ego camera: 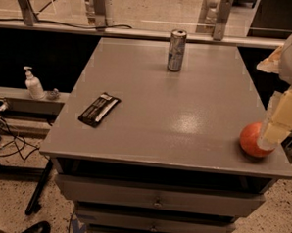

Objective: Pick redbull can

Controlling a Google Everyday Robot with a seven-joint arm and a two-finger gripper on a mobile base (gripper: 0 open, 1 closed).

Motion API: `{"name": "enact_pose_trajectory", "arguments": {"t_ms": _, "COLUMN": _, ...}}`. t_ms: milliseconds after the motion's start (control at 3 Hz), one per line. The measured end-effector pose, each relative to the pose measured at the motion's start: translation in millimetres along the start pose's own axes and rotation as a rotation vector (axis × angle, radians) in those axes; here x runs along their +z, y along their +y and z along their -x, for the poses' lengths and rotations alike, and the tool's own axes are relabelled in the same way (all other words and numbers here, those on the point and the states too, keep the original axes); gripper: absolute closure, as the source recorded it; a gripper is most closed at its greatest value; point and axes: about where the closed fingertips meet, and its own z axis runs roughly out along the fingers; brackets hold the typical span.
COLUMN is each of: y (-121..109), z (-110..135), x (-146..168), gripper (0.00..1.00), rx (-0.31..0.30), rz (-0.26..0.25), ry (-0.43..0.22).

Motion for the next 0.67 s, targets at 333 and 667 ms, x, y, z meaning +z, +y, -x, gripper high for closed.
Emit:
{"name": "enact_pose_trajectory", "arguments": {"t_ms": 333, "y": 0, "z": 0, "x": 0, "gripper": 0.00, "rx": 0.000, "rz": 0.000, "ry": 0.000}}
{"name": "enact_pose_trajectory", "arguments": {"t_ms": 667, "y": -18, "z": 5, "x": 11, "gripper": 0.00, "rx": 0.049, "rz": -0.023, "ry": -0.055}}
